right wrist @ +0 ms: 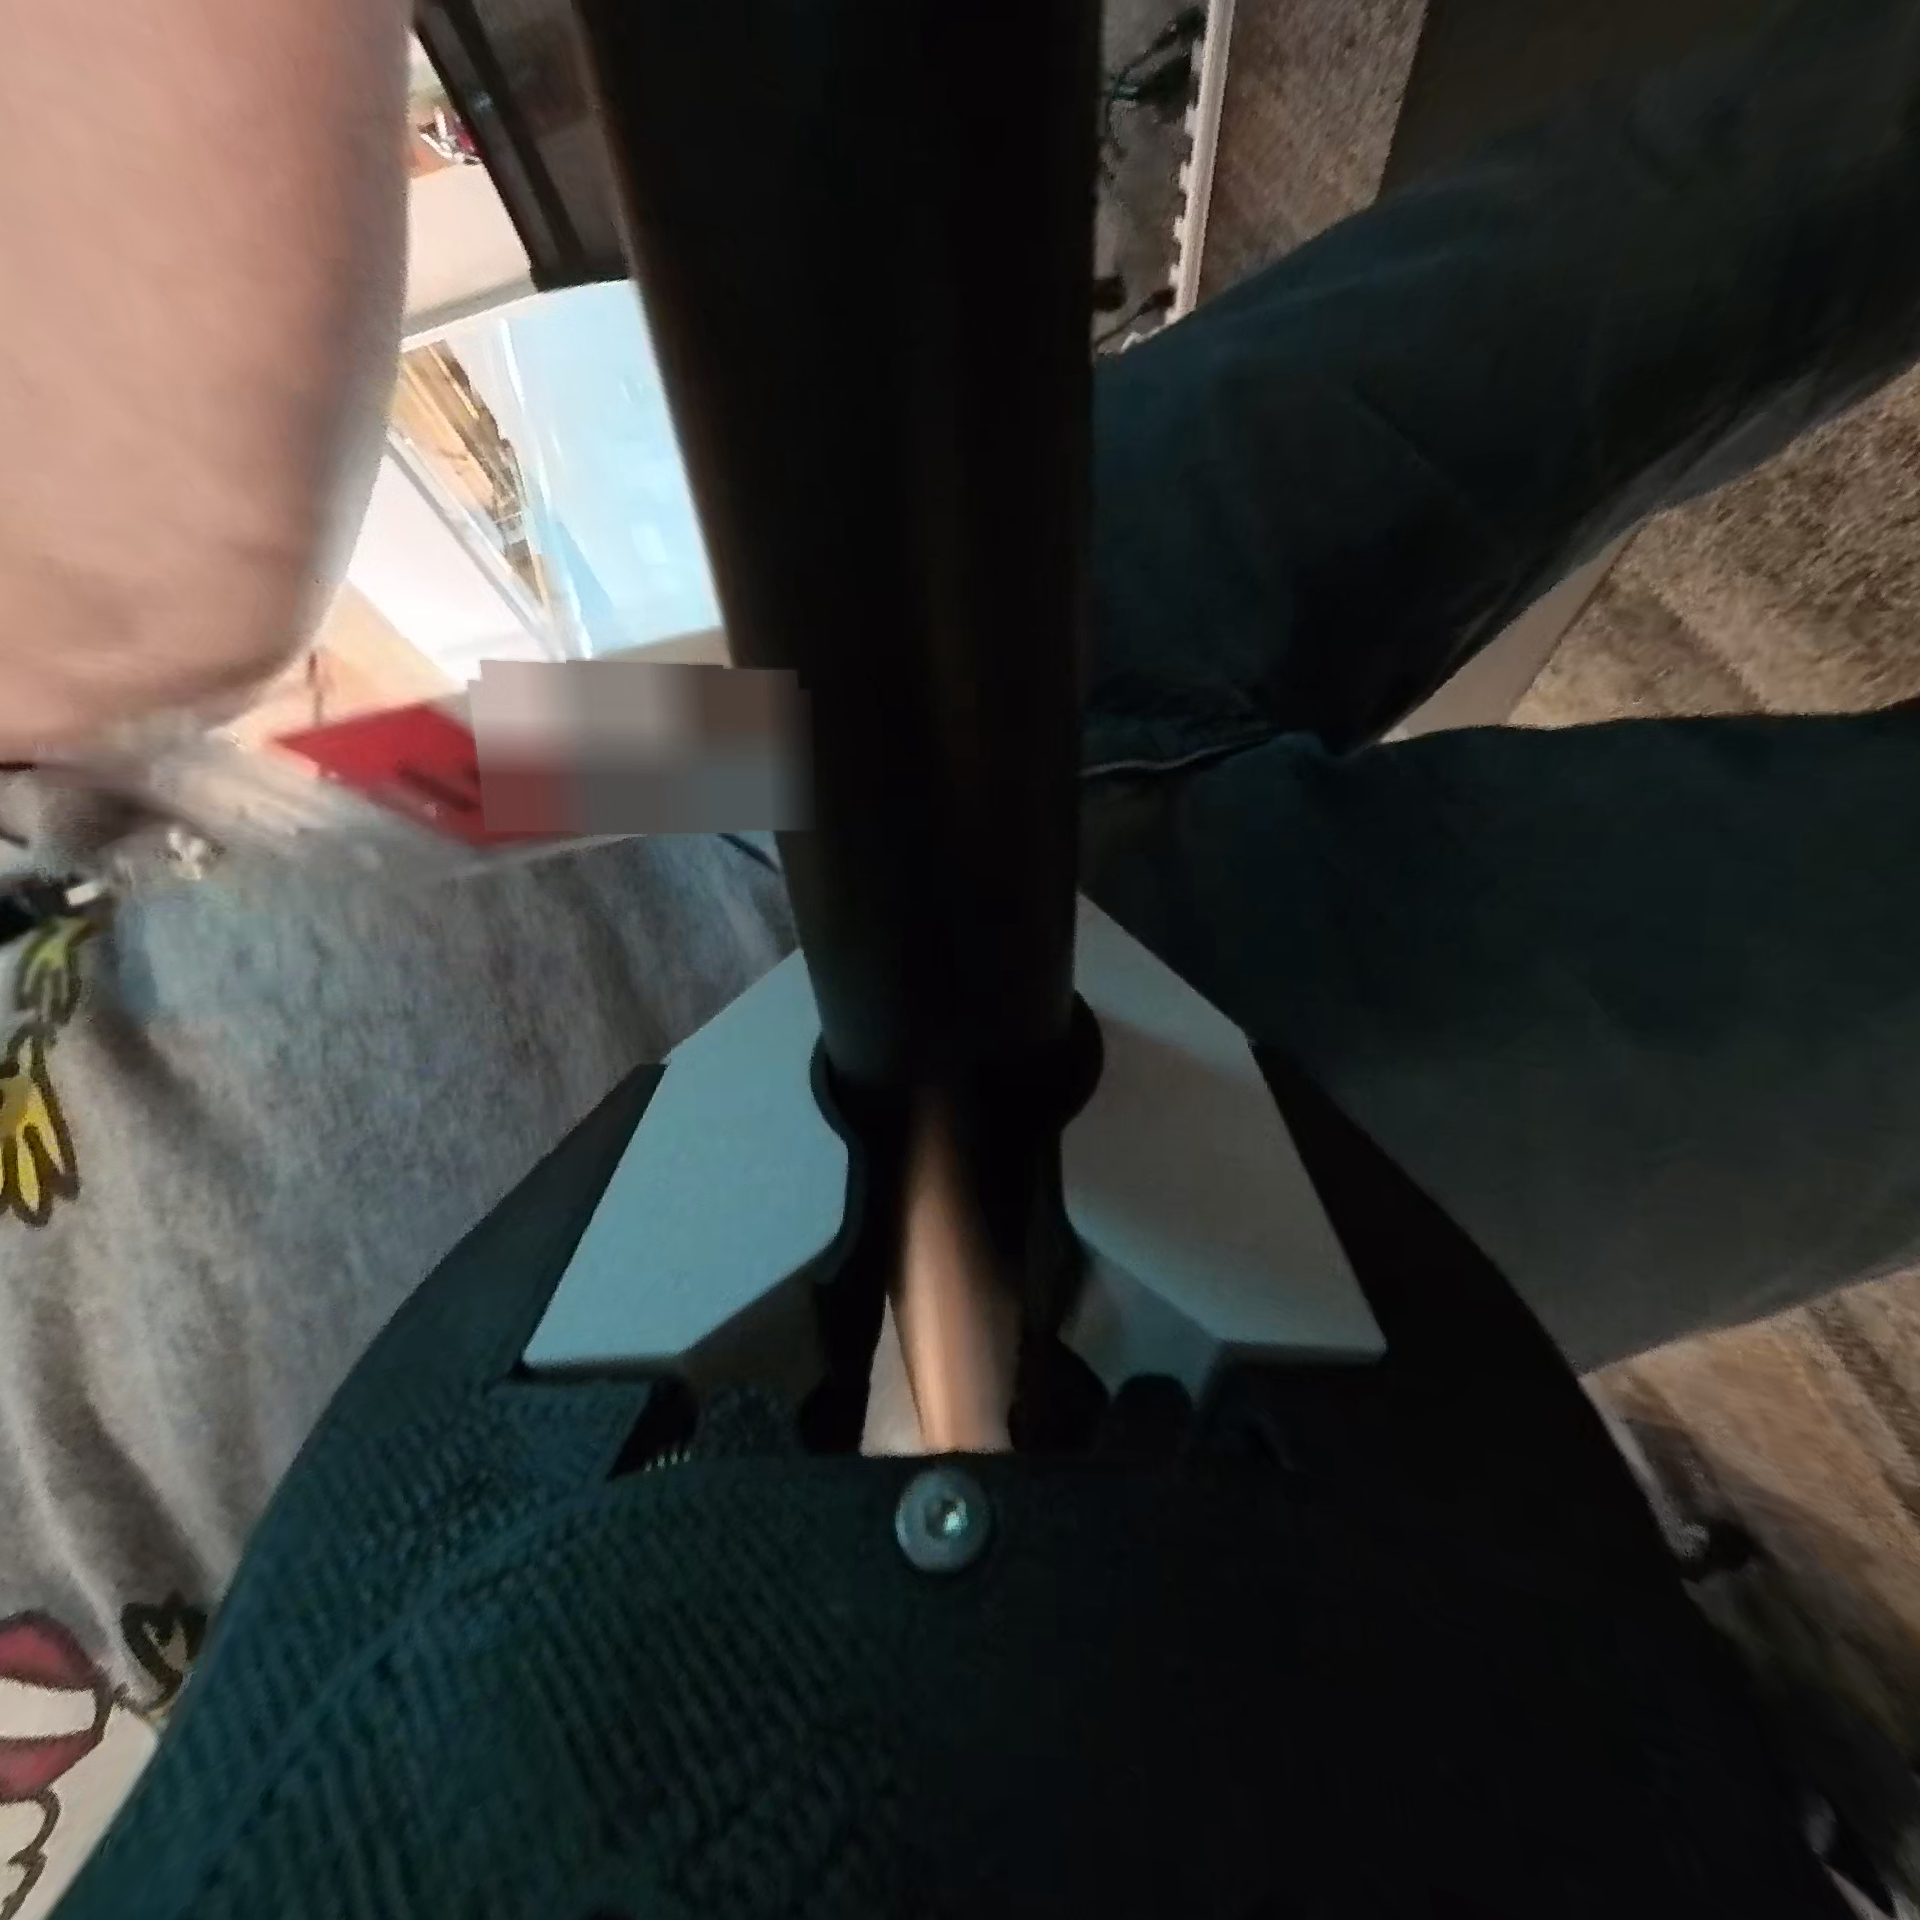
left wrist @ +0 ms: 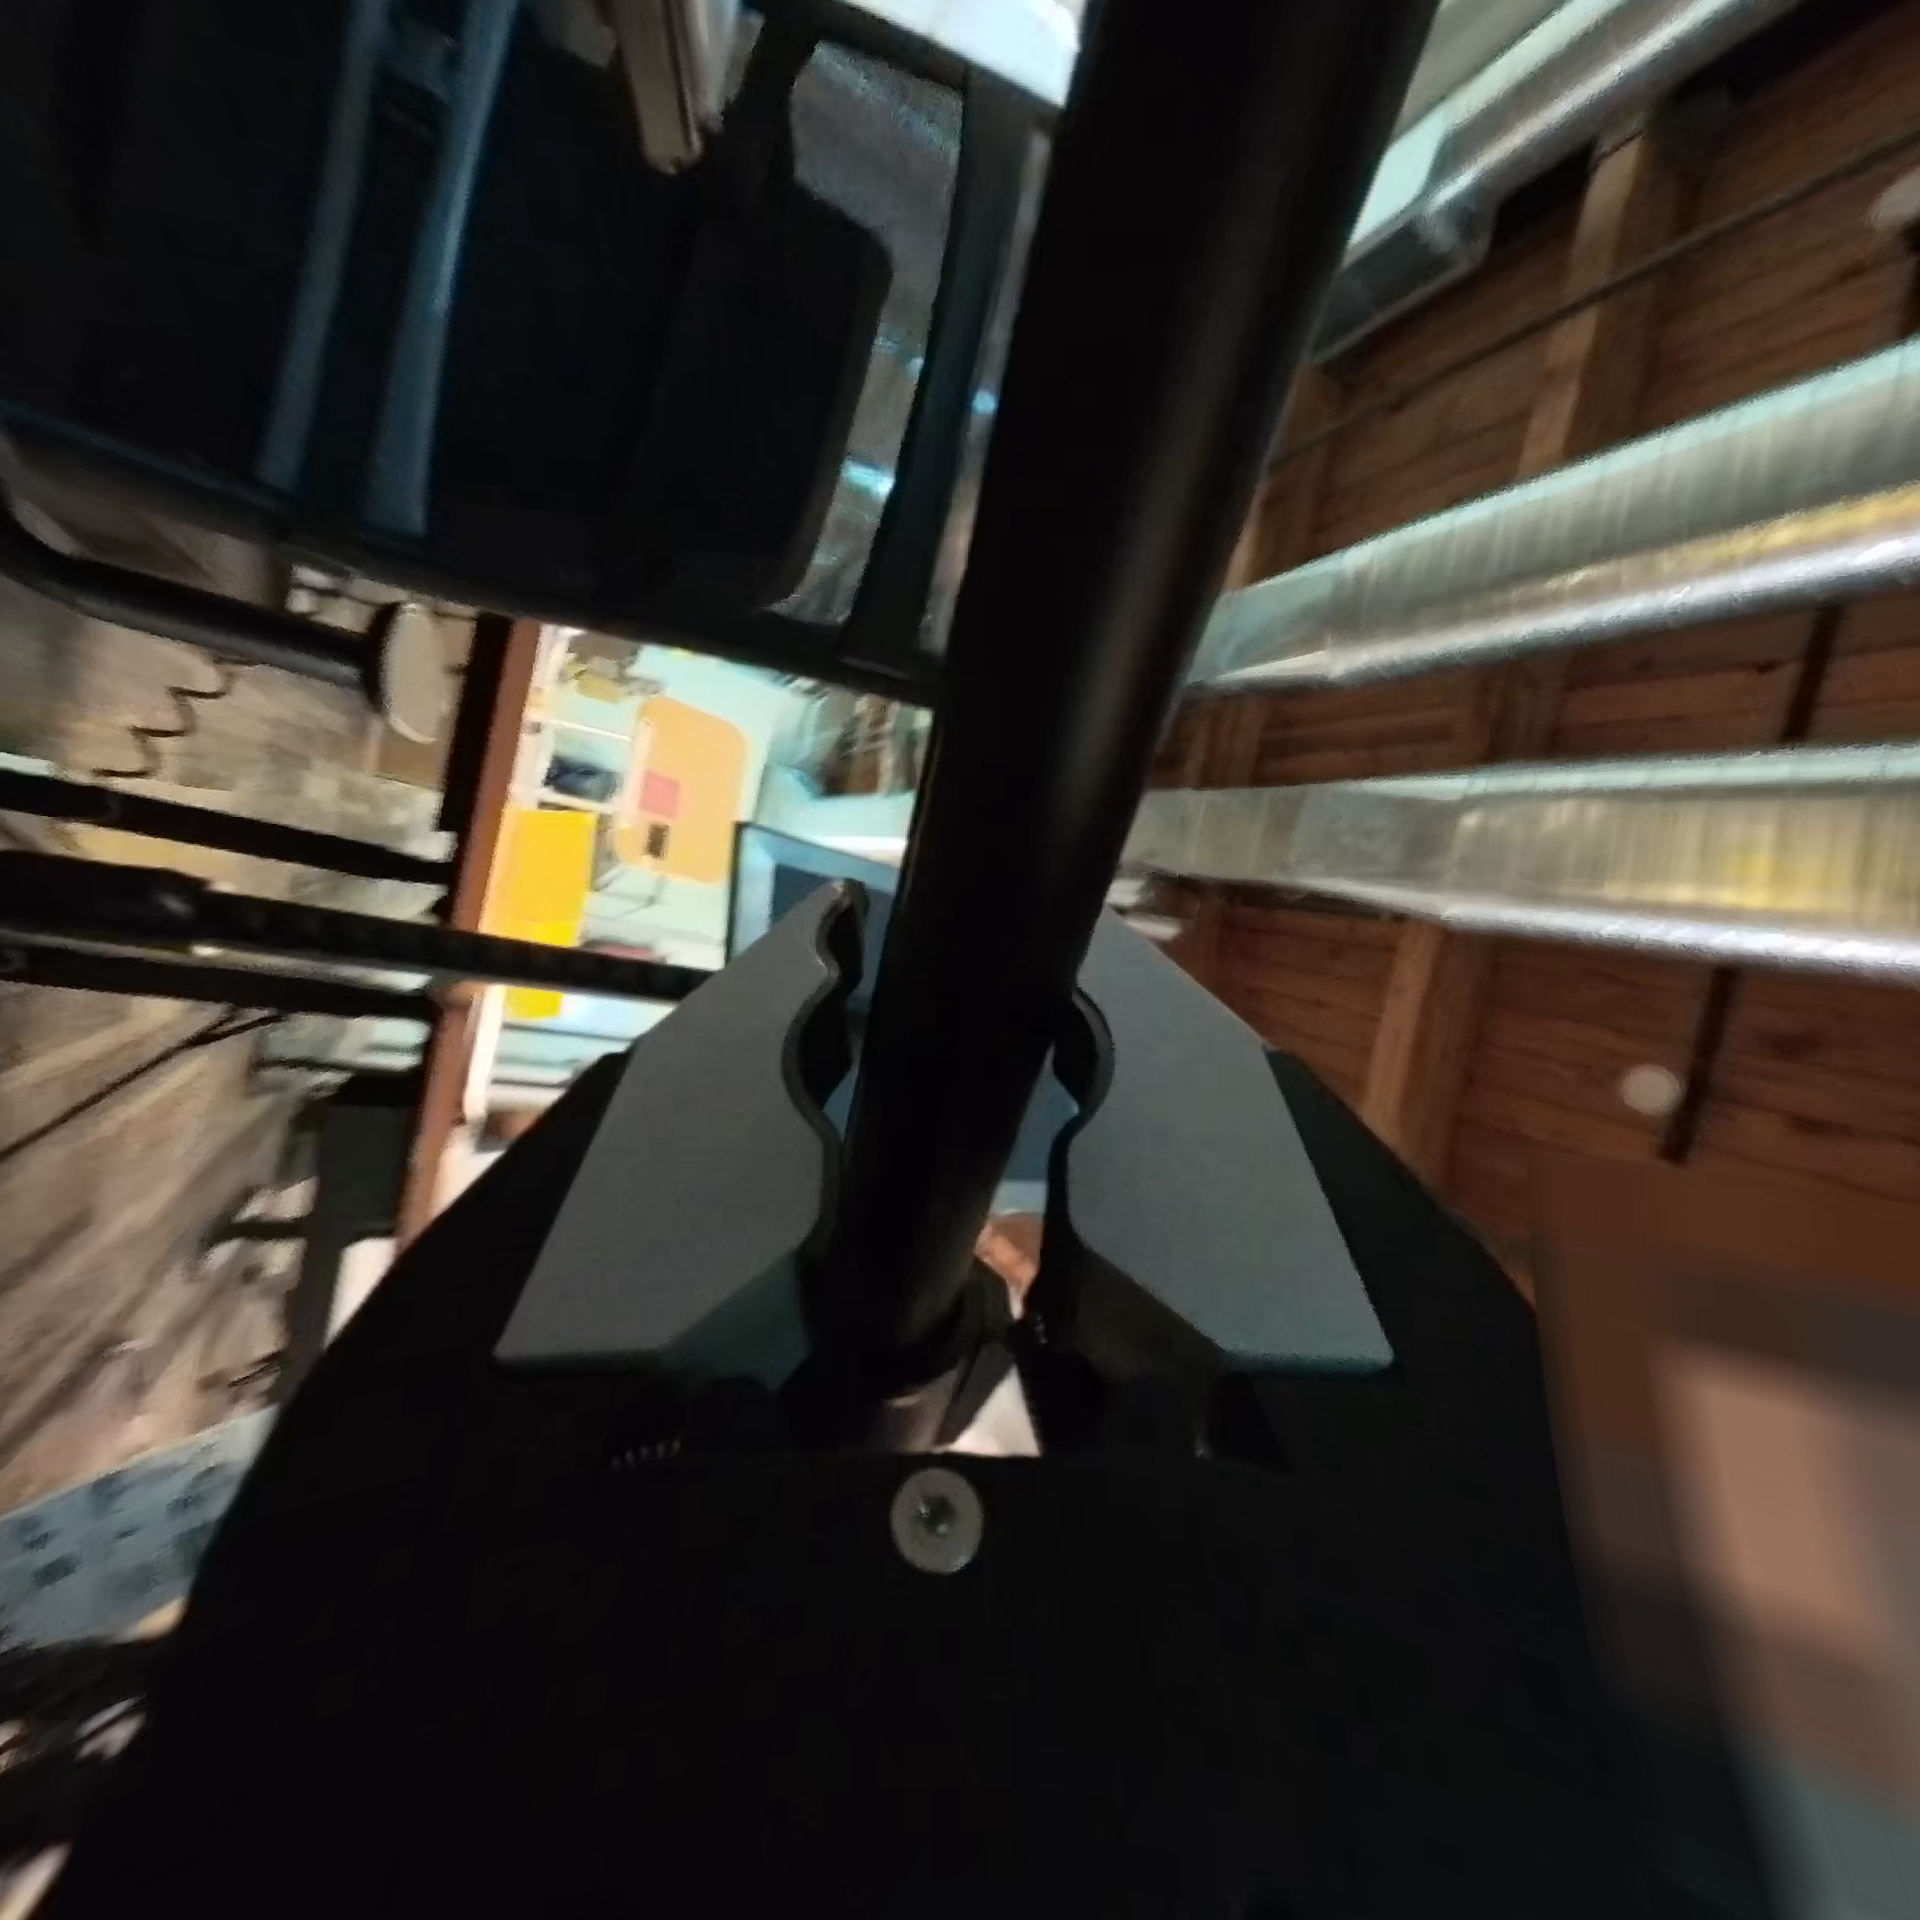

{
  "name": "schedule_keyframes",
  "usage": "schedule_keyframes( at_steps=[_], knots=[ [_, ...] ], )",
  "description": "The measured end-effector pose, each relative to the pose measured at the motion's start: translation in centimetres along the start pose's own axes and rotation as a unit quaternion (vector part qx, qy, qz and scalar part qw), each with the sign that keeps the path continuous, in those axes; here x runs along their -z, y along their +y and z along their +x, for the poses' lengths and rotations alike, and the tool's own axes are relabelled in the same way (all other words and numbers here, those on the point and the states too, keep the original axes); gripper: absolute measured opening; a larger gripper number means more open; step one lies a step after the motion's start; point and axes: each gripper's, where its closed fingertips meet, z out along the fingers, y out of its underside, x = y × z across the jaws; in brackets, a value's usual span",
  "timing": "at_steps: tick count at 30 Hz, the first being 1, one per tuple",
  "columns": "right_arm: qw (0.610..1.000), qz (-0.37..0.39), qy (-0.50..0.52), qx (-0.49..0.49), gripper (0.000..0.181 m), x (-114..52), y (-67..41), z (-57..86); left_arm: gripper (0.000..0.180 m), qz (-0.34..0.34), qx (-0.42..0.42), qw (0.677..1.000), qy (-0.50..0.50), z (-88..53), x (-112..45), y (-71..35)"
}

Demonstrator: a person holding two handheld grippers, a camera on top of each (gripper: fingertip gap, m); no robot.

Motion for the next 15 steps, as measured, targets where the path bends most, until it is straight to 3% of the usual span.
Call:
schedule_keyframes(
  at_steps=[4,6,8,10,15],
  knots=[
    [1.000,-0.002,-0.008,-0.009,0.025,1.3,1.3,0.3,0.040,0.006,0.006,1.000,-0.007,-1.8,1.2,2.1],
    [1.000,-0.012,-0.008,-0.013,0.025,1.9,1.9,0.5,0.034,0.000,-0.006,1.000,-0.004,-2.1,1.3,3.8],
    [0.999,-0.027,-0.013,-0.018,0.025,2.3,2.7,0.7,0.042,-0.010,-0.010,1.000,-0.009,-2.8,0.6,6.0],
    [0.998,-0.052,-0.020,-0.021,0.025,2.5,4.0,0.9,0.047,0.017,-0.006,1.000,-0.012,-3.5,0.3,6.7],
    [0.997,-0.077,-0.019,-0.024,0.025,2.7,7.0,2.0,0.040,0.053,-0.027,0.998,-0.022,-5.6,0.3,8.9]
  ],
)
